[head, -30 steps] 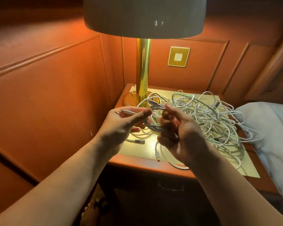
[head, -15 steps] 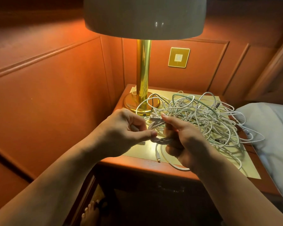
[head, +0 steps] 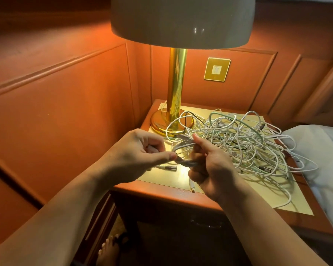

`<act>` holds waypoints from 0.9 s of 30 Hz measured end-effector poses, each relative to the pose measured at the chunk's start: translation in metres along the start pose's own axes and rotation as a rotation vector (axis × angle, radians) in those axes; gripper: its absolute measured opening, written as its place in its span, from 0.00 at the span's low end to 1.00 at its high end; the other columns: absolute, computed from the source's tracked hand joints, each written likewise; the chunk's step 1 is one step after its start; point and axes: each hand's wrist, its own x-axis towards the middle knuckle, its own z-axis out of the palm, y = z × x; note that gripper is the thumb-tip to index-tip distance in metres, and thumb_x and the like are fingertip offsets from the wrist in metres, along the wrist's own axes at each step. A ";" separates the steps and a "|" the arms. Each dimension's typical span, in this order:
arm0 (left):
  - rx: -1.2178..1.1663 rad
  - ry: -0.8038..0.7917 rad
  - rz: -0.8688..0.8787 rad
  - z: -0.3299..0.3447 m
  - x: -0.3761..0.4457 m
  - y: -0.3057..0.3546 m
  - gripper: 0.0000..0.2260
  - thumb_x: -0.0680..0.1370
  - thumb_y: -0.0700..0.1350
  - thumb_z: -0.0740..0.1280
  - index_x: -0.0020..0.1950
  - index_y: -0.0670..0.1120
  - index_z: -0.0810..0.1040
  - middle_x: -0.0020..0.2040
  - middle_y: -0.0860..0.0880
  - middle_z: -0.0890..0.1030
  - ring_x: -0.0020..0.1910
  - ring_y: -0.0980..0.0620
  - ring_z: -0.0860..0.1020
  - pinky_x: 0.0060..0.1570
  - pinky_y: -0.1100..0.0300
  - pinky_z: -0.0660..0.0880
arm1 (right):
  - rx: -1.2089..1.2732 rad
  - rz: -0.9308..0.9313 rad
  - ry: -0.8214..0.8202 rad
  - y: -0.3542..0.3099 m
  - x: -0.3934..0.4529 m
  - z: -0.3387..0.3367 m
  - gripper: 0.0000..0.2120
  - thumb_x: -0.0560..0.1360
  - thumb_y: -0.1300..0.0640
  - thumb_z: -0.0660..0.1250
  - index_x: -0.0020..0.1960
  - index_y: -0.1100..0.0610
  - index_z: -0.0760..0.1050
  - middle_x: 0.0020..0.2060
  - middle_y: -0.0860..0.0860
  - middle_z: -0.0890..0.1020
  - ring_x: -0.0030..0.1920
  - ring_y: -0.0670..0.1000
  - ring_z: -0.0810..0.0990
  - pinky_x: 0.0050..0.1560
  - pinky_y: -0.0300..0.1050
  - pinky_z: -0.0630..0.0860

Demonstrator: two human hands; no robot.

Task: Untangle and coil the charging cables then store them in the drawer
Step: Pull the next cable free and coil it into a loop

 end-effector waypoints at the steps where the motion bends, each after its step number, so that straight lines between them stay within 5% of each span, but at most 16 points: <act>1: -0.046 0.036 -0.024 -0.002 0.001 -0.003 0.16 0.74 0.53 0.74 0.36 0.41 0.80 0.30 0.44 0.77 0.30 0.51 0.74 0.31 0.61 0.71 | 0.016 -0.032 0.001 0.000 -0.001 0.002 0.21 0.85 0.47 0.61 0.35 0.50 0.67 0.27 0.46 0.61 0.32 0.49 0.50 0.33 0.46 0.49; 8: -0.347 0.303 -0.224 0.012 0.007 -0.012 0.12 0.68 0.53 0.75 0.38 0.44 0.84 0.36 0.47 0.84 0.34 0.51 0.82 0.28 0.60 0.76 | 0.084 -0.084 -0.058 -0.001 -0.007 0.007 0.20 0.85 0.45 0.60 0.36 0.51 0.66 0.29 0.47 0.62 0.32 0.49 0.51 0.32 0.46 0.51; 14: -0.832 0.431 -0.455 0.031 0.015 -0.005 0.19 0.63 0.49 0.76 0.52 0.45 0.85 0.46 0.48 0.88 0.44 0.50 0.86 0.34 0.61 0.80 | 0.215 -0.081 -0.152 0.005 -0.010 0.006 0.21 0.83 0.45 0.60 0.33 0.51 0.67 0.28 0.47 0.60 0.23 0.45 0.54 0.23 0.39 0.54; 18: -1.047 0.468 -0.493 0.042 0.016 -0.004 0.19 0.64 0.48 0.76 0.53 0.45 0.81 0.43 0.48 0.88 0.39 0.52 0.86 0.32 0.61 0.81 | 0.218 -0.054 -0.237 0.010 -0.008 0.006 0.23 0.84 0.45 0.59 0.32 0.50 0.68 0.27 0.47 0.61 0.23 0.44 0.55 0.23 0.39 0.55; 23: -0.707 0.570 -0.314 0.047 0.017 -0.006 0.17 0.68 0.47 0.75 0.56 0.46 0.85 0.46 0.49 0.88 0.42 0.51 0.87 0.32 0.59 0.81 | 0.166 -0.056 -0.282 0.010 -0.006 0.002 0.21 0.82 0.45 0.61 0.33 0.51 0.67 0.27 0.46 0.61 0.27 0.46 0.51 0.27 0.41 0.51; 27: -0.430 0.497 -0.181 0.048 0.014 -0.013 0.13 0.73 0.50 0.73 0.56 0.48 0.87 0.52 0.47 0.87 0.42 0.47 0.86 0.38 0.52 0.84 | 0.127 -0.052 -0.222 0.015 -0.004 0.003 0.17 0.79 0.44 0.64 0.36 0.52 0.67 0.28 0.47 0.60 0.28 0.48 0.50 0.29 0.43 0.49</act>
